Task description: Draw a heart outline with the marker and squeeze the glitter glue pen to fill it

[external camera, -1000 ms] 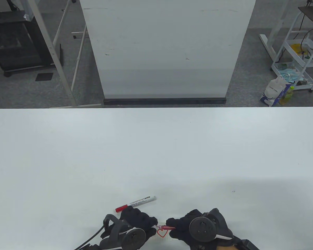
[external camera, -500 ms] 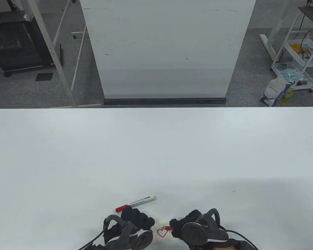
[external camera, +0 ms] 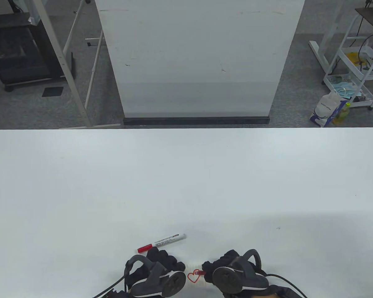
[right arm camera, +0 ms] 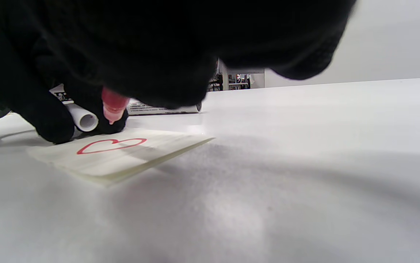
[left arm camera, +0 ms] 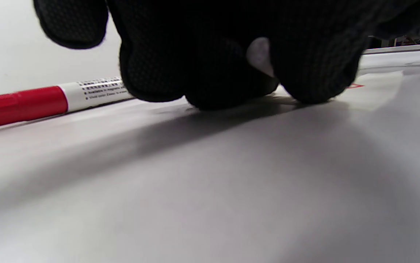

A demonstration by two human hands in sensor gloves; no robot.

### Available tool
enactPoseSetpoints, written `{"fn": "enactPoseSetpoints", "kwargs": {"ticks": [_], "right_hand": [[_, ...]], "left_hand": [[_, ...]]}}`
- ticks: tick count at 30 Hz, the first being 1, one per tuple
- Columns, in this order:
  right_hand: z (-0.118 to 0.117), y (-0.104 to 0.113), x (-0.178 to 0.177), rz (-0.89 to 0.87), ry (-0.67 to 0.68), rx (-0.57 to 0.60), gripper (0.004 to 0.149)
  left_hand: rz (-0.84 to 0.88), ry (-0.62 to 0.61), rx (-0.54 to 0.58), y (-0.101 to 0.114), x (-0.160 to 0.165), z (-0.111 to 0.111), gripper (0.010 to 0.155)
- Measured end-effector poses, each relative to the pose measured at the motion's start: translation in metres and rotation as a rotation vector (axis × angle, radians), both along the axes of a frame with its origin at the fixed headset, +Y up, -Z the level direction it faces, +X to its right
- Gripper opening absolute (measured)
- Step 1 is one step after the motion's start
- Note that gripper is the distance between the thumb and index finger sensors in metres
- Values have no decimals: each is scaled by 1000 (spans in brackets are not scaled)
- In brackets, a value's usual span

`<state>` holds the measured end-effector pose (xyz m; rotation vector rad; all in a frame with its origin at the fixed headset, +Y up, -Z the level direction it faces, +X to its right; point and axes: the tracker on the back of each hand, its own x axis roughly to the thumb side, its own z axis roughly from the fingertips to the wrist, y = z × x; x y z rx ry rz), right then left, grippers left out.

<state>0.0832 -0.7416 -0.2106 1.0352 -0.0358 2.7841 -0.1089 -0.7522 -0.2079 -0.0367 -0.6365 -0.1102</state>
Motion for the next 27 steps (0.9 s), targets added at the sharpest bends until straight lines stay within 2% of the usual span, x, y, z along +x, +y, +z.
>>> {"fn": "enactPoseSetpoints", "kwargs": {"ticks": [27], "right_hand": [[3,-5,-11,27,6,23,42]], "left_hand": [[7,-6,-11,-1,0,-1,46]]}}
